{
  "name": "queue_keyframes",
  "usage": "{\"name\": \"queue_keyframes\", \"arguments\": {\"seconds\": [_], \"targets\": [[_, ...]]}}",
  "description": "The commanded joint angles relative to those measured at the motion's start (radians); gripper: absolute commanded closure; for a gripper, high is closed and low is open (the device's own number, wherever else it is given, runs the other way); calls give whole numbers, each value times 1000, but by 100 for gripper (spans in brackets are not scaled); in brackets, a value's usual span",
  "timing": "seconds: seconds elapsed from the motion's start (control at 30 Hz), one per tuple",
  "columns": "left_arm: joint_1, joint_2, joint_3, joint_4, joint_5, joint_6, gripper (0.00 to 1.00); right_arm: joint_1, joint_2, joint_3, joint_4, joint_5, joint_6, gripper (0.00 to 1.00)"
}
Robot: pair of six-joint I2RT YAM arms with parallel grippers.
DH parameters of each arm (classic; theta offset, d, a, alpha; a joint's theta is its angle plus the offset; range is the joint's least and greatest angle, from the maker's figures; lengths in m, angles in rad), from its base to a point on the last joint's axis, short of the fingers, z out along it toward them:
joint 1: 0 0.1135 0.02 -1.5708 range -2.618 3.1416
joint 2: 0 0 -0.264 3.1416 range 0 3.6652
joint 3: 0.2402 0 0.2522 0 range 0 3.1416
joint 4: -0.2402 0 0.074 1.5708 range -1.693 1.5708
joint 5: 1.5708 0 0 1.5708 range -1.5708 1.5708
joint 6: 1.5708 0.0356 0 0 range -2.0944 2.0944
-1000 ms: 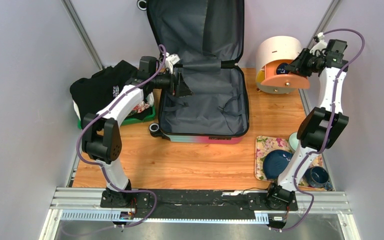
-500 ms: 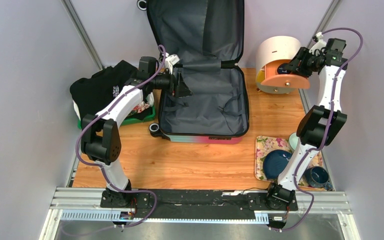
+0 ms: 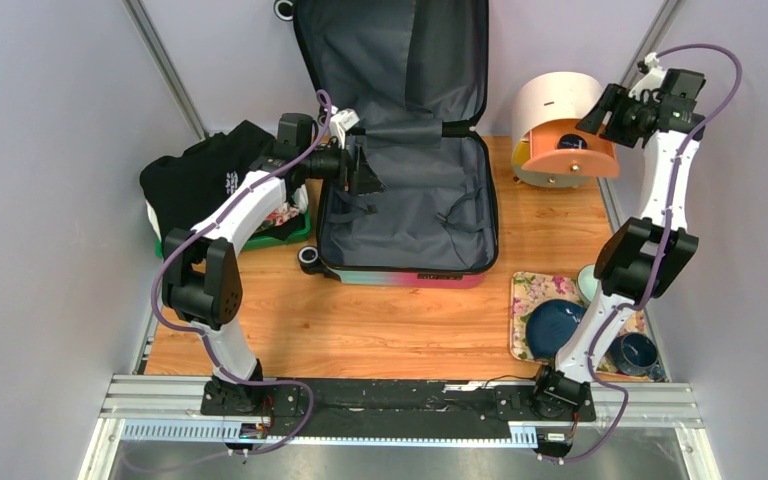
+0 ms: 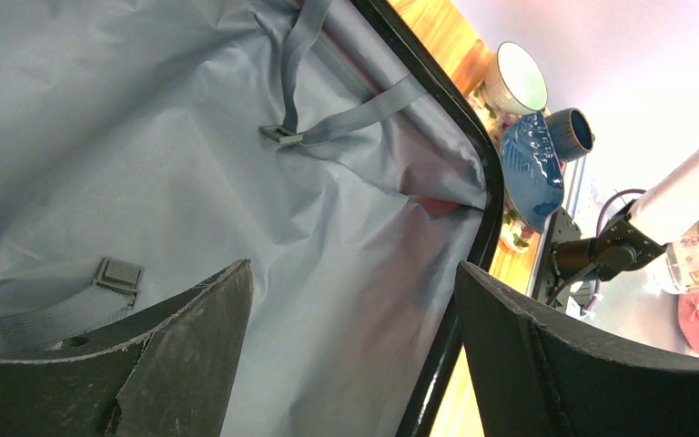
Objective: Open, take out, and arrange the luggage
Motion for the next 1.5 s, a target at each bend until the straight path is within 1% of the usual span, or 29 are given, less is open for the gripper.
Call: {"name": "queue_keyframes", "arguments": {"seconds": [0.0, 0.2, 0.3, 0.33, 0.4, 0.43, 0.47, 0.53, 0.57, 0.63, 0.67, 0.7, 0.77, 0.8, 0.93, 1.07, 1.2, 1.47], "targets": [[-2, -26, 12, 19, 13, 8, 11, -20, -125, 10, 75, 8, -27, 31], [4, -18, 18, 25, 12, 20, 11, -25, -241, -48, 107, -40, -68, 32], [18, -4, 34, 37, 10, 10, 11, -23, -327, -144, 98, -64, -59, 34], [24, 0, 40, 43, 9, 2, 11, -21, -353, -210, 95, -72, -62, 35], [27, 0, 40, 59, 7, -10, 11, -20, -420, -279, 84, -75, -77, 38], [27, 0, 35, 65, 7, -12, 11, -20, -442, -321, 85, -75, -80, 39], [29, -3, 31, 74, 7, -15, 11, -20, -459, -394, 98, -74, -81, 44], [27, -15, 5, 109, 3, -22, 11, -14, -502, -463, 111, -70, -76, 47], [27, -18, -3, 117, 3, -22, 11, -12, -511, -515, 118, -72, -76, 51], [29, -32, -17, 120, 0, -16, 11, -2, -529, -559, 134, -70, -76, 55], [29, -35, -20, 119, -2, -7, 10, 2, -530, -598, 156, -66, -76, 60], [29, -42, -28, 113, 0, -3, 10, 9, -533, -617, 170, -52, -80, 63], [29, -52, -34, 105, -5, 8, 10, 14, -528, -651, 222, -40, -76, 67], [29, -61, -40, 100, -8, 11, 10, 18, -522, -674, 237, -28, -70, 67], [30, -84, -74, 86, -22, 34, 10, 34, -471, -680, 338, 6, -21, 67], [38, -102, -94, 68, -26, 57, 10, 52, -410, -645, 450, 35, 21, 64], [47, -119, -117, 56, -37, 68, 10, 66, -347, -600, 512, 43, 47, 62], [60, -135, -134, 45, -40, 88, 10, 98, -240, -536, 641, 71, 65, 59]]}}
